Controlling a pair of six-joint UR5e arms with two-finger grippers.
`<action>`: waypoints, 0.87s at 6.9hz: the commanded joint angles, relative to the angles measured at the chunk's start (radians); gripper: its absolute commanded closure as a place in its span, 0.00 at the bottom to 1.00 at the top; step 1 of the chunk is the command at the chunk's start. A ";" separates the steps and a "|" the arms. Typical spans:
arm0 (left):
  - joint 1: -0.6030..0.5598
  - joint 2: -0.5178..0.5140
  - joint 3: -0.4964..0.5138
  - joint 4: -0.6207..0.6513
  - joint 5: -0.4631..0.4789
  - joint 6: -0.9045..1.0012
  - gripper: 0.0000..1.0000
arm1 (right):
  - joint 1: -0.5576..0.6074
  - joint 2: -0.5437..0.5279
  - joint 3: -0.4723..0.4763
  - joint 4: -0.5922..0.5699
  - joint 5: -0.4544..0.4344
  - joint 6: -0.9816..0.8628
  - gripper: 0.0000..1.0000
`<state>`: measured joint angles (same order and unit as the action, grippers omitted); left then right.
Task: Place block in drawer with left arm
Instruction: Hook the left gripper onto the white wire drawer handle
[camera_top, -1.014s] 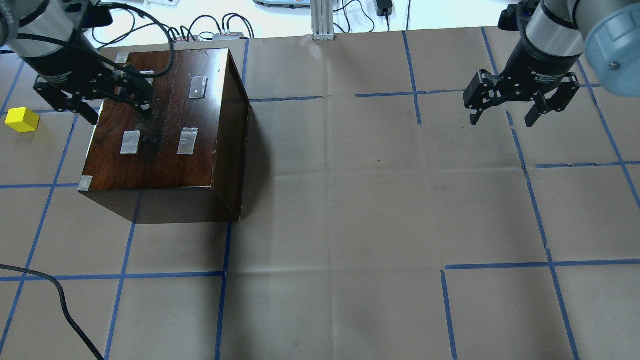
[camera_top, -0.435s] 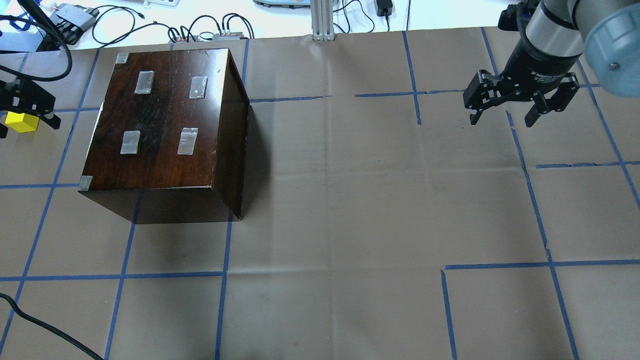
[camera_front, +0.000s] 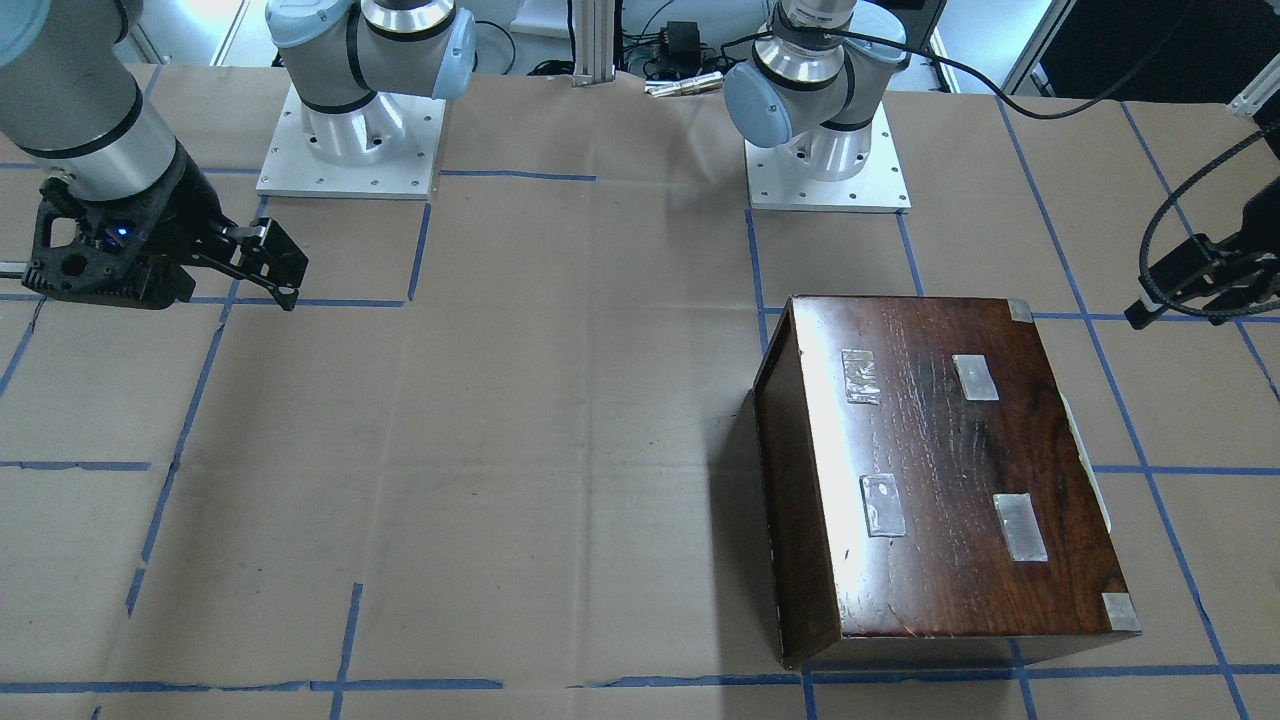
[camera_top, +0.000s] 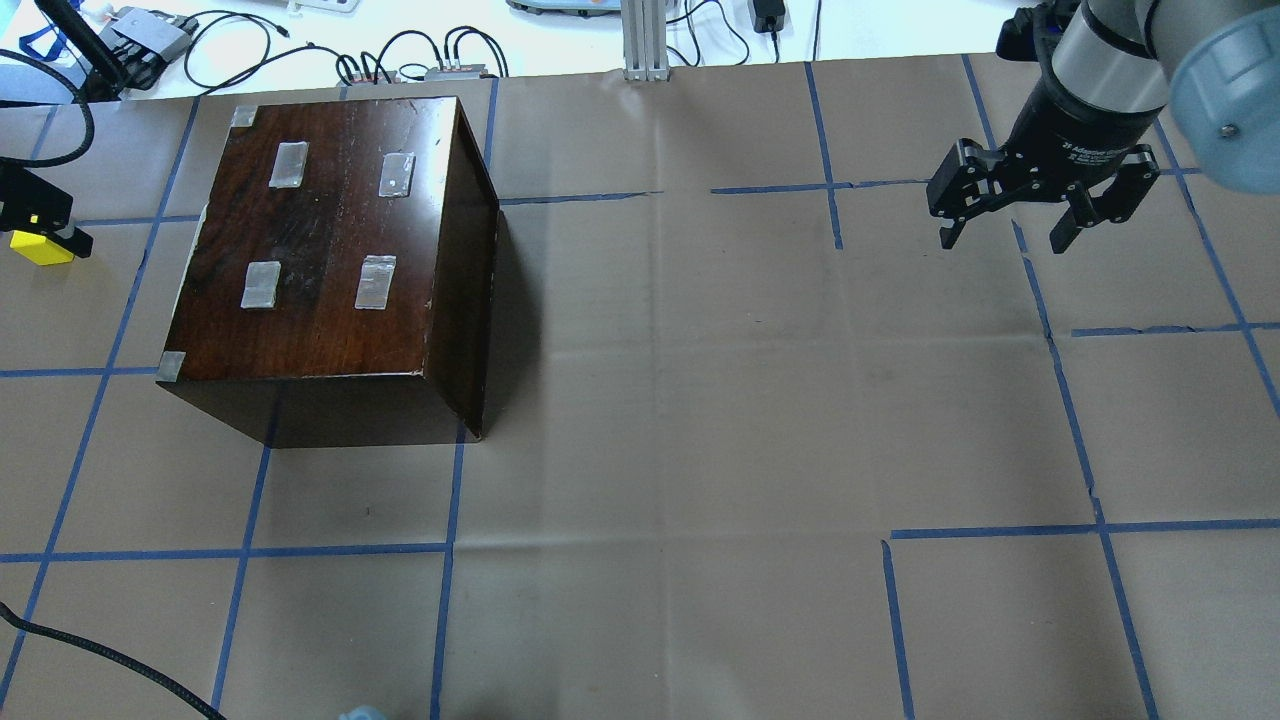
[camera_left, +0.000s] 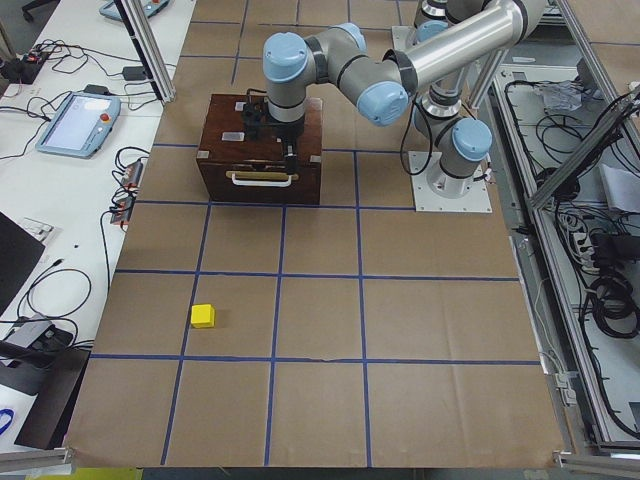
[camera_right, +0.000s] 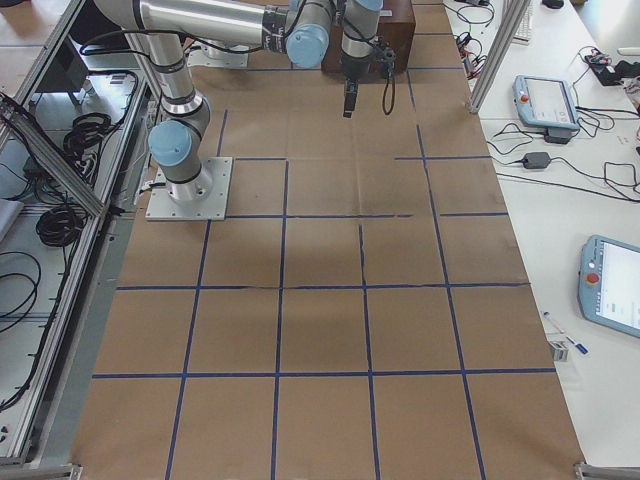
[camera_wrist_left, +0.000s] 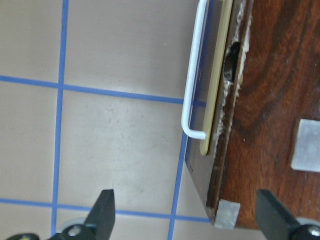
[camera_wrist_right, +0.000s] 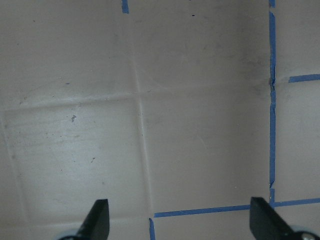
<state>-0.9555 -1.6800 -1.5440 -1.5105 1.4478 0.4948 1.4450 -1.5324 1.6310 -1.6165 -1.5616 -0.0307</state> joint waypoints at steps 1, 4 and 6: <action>0.018 -0.062 0.008 0.039 -0.044 0.100 0.00 | 0.000 0.000 0.000 0.000 0.000 0.000 0.00; 0.020 -0.153 0.008 0.085 -0.106 0.168 0.00 | 0.000 0.000 0.001 0.000 0.000 0.000 0.00; 0.018 -0.197 0.005 0.088 -0.142 0.191 0.01 | 0.000 0.000 0.001 0.000 0.000 0.000 0.00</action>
<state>-0.9360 -1.8509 -1.5370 -1.4250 1.3317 0.6700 1.4450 -1.5324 1.6314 -1.6160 -1.5616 -0.0307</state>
